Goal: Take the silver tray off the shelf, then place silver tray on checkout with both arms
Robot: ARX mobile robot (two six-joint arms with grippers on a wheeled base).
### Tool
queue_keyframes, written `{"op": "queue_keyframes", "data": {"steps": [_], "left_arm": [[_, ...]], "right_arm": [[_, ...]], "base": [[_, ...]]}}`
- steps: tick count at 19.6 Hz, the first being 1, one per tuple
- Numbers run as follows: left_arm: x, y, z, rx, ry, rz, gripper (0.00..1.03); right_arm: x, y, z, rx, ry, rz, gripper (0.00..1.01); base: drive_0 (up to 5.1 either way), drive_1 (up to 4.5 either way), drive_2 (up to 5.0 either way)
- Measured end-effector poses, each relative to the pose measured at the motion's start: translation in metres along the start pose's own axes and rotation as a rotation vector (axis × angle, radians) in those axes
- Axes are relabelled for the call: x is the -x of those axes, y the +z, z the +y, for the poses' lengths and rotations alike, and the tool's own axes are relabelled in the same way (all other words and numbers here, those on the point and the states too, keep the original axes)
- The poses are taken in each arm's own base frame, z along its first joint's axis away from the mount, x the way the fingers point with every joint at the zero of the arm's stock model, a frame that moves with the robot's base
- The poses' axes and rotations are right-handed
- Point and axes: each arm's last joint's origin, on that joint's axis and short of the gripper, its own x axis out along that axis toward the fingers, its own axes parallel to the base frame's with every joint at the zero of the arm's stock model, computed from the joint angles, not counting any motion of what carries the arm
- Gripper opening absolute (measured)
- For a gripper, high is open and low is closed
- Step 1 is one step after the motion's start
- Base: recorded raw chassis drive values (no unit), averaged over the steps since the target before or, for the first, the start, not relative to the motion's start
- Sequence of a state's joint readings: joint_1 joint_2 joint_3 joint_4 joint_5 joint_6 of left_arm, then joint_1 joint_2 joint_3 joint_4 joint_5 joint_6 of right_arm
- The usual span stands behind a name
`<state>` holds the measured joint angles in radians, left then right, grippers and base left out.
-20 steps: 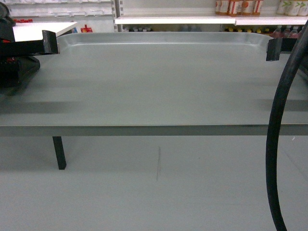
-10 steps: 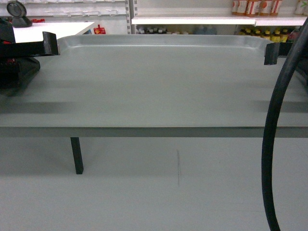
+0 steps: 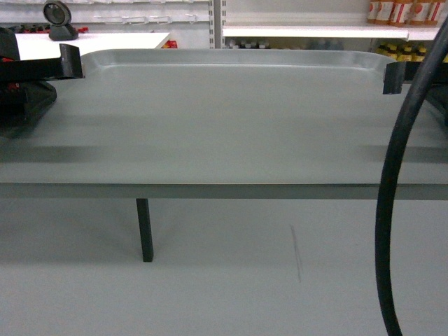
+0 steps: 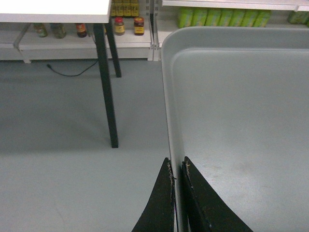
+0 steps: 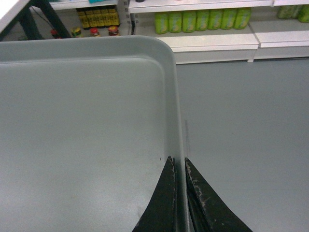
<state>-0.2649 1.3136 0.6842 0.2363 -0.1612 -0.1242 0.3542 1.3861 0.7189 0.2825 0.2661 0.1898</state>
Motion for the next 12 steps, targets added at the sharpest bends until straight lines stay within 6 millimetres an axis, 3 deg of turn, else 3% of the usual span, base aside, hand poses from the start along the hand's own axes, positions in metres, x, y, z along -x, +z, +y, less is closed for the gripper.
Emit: {"op": "queue_keyframes", "data": {"steps": [5,12], "left_arm": [[-0.0003,0.0001,0.0012,0.002,0.003,0.0,0.03],[-0.0002,-0.0004,-0.001,-0.002,-0.003,0.002,0.03]], "right_arm": [[0.0003,-0.0003,0.0011,0.002,0.003,0.001,0.03],[0.0,-0.0001,-0.0006,0.0,-0.004,0.002,0.03]], "base": [[0.0,0.0,0.0],[-4.9,2.56,2.6]]}}
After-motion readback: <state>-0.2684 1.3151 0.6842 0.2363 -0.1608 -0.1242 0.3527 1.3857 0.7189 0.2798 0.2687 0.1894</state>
